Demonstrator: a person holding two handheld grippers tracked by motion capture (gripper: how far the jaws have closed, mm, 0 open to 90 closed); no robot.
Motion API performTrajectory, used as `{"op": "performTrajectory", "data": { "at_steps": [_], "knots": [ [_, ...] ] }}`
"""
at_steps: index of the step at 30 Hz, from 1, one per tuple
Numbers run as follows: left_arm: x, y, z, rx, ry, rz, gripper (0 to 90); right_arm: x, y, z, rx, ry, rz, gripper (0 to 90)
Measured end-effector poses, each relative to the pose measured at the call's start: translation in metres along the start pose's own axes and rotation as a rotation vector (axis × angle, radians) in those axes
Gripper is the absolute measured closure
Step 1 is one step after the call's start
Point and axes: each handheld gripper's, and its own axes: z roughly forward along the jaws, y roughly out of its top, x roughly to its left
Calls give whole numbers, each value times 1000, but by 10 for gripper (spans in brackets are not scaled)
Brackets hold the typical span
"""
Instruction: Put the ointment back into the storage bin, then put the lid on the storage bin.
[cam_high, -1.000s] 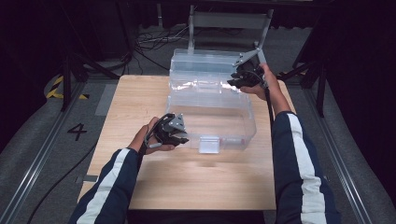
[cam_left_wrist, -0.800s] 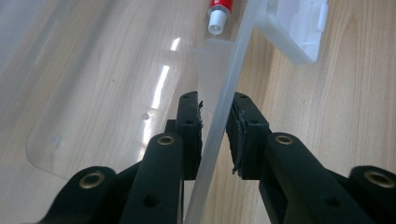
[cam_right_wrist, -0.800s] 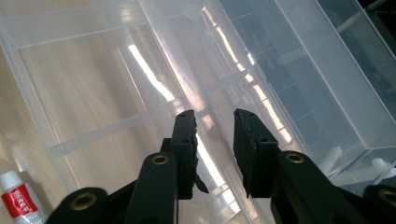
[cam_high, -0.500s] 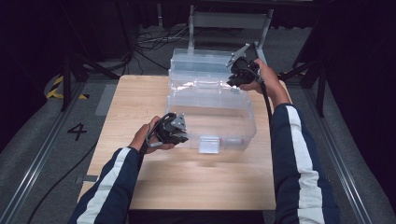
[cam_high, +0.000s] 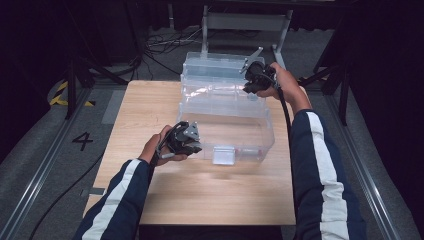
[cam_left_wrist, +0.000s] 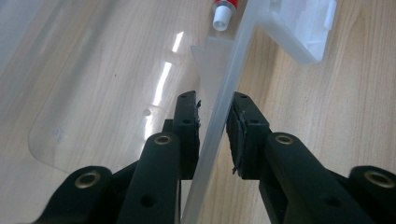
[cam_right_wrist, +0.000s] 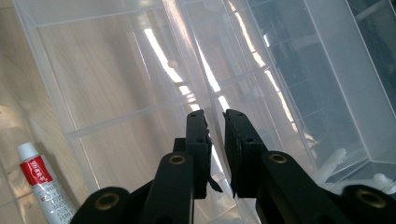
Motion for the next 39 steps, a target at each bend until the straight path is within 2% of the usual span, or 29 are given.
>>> {"op": "performTrajectory", "data": {
  "at_steps": [10, 17, 25, 32, 39],
  "knots": [
    [-1, -1, 0, -5, 1, -11, 739, 4, 2, -2, 21, -4, -31, 826],
    [0, -1, 0, -3, -7, -14, 735, 6, 0, -6, 7, 6, -23, 831],
    [0, -1, 0, -6, -5, -22, 732, 9, 0, -7, 6, -2, -40, 832],
    [-1, -1, 0, -8, -7, -35, 721, 10, -3, -9, 6, -3, -32, 832],
    [-2, -2, 0, -15, -3, -42, 710, 17, -2, -14, 15, -14, -62, 842]
  ]
}}
